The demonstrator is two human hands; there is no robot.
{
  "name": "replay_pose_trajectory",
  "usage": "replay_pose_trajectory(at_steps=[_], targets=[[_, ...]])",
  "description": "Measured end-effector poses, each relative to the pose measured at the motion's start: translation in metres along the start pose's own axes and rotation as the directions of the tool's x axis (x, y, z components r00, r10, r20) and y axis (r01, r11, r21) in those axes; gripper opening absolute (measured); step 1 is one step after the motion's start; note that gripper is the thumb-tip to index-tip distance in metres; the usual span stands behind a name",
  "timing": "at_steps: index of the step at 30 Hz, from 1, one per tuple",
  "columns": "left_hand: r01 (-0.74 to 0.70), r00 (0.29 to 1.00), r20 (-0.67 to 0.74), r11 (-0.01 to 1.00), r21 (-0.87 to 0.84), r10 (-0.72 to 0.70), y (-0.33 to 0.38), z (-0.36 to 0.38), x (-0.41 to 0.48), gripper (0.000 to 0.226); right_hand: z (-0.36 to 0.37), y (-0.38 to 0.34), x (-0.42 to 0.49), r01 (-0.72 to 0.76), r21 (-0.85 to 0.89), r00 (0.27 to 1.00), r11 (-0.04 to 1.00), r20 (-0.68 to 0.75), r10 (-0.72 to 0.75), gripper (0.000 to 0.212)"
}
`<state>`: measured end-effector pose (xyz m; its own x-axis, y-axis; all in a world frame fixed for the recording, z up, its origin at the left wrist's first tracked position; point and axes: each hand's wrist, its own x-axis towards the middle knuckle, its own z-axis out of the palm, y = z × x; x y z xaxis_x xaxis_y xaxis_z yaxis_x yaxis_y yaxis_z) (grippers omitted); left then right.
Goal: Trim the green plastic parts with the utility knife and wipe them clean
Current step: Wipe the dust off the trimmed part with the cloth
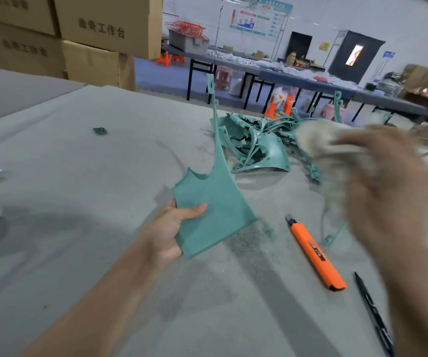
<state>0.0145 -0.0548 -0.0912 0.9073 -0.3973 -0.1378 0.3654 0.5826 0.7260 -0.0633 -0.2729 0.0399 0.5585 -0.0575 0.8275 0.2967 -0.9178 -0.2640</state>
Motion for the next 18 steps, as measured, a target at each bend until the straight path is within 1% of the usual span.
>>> replay_pose_trajectory(at_steps=[1, 2, 3, 4, 5, 6, 7, 9, 10, 11, 13, 14, 15, 16, 18], targets=[[-0.007, 1.0, 0.007, 1.0, 0.011, 0.007, 0.0, 0.0, 0.0, 0.042, 0.021, -0.014, -0.004, 0.002, 0.085, 0.998, 0.996, 0.069, -0.008, 0.029], [-0.017, 1.0, 0.018, 1.0, 0.013, 0.016, 0.0, 0.001, 0.0, 0.04, 0.041, -0.03, -0.01, 0.008, 0.215, 0.979, 0.977, 0.196, -0.051, 0.039], [-0.034, 0.999, 0.021, 0.999, 0.004, 0.034, -0.001, 0.001, 0.0, 0.035, 0.065, -0.051, -0.017, 0.012, 0.268, 0.927, 0.963, 0.358, -0.111, 0.05], [-0.049, 0.998, 0.025, 0.998, -0.044, 0.05, -0.002, -0.001, 0.001, 0.028, 0.085, -0.068, -0.027, 0.041, 0.286, 0.858, 0.957, 0.481, -0.18, 0.058], [-0.056, 0.998, 0.031, 0.991, -0.124, 0.061, -0.003, -0.002, 0.002, 0.026, 0.102, -0.076, -0.037, 0.064, 0.274, 0.798, 0.96, 0.564, -0.214, 0.061], [-0.058, 0.997, 0.046, 0.975, -0.214, 0.069, -0.003, -0.004, 0.002, 0.033, 0.115, -0.08, -0.045, 0.069, 0.257, 0.751, 0.964, 0.623, -0.22, 0.062], [-0.063, 0.994, 0.074, 0.959, -0.275, 0.086, -0.001, -0.006, 0.0, 0.039, 0.12, -0.079, -0.049, 0.064, 0.274, 0.742, 0.96, 0.63, -0.229, 0.061], [-0.092, 0.973, 0.172, 0.937, -0.336, 0.157, 0.009, -0.006, -0.005, 0.036, 0.126, -0.074, -0.05, -0.012, 0.351, 0.744, 0.936, 0.629, -0.226, 0.06], [-0.112, 0.955, 0.219, 0.925, -0.362, 0.201, 0.014, -0.008, -0.008, 0.032, 0.128, -0.073, -0.051, -0.005, 0.36, 0.737, 0.933, 0.633, -0.24, 0.059], [-0.112, 0.944, 0.249, 0.92, -0.376, 0.217, 0.019, -0.009, -0.011, 0.031, 0.128, -0.073, -0.054, 0.044, 0.356, 0.727, 0.934, 0.629, -0.274, 0.057], [-0.061, 0.963, 0.224, 0.933, -0.356, 0.149, 0.023, -0.013, -0.011, 0.037, 0.125, -0.073, -0.059, 0.125, 0.363, 0.693, 0.924, 0.634, -0.343, 0.042], [-0.029, 0.977, 0.189, 0.941, -0.337, 0.097, 0.021, -0.015, -0.009, 0.045, 0.122, -0.072, -0.061, 0.134, 0.394, 0.682, 0.909, 0.629, -0.373, 0.03], [0.0, 0.986, 0.155, 0.944, -0.329, 0.054, 0.021, -0.013, -0.008, 0.05, 0.116, -0.072, -0.063, 0.114, 0.441, 0.687, 0.89, 0.613, -0.391, 0.019], [0.016, 0.993, 0.115, 0.943, -0.332, 0.023, 0.02, -0.011, -0.007, 0.05, 0.111, -0.069, -0.063, 0.063, 0.482, 0.71, 0.874, 0.594, -0.379, 0.012], [0.012, 1.0, 0.015, 0.95, -0.313, -0.008, 0.018, -0.009, -0.002, 0.047, 0.097, -0.062, -0.06, -0.069, 0.544, 0.818, 0.836, 0.511, -0.265, 0.017]])
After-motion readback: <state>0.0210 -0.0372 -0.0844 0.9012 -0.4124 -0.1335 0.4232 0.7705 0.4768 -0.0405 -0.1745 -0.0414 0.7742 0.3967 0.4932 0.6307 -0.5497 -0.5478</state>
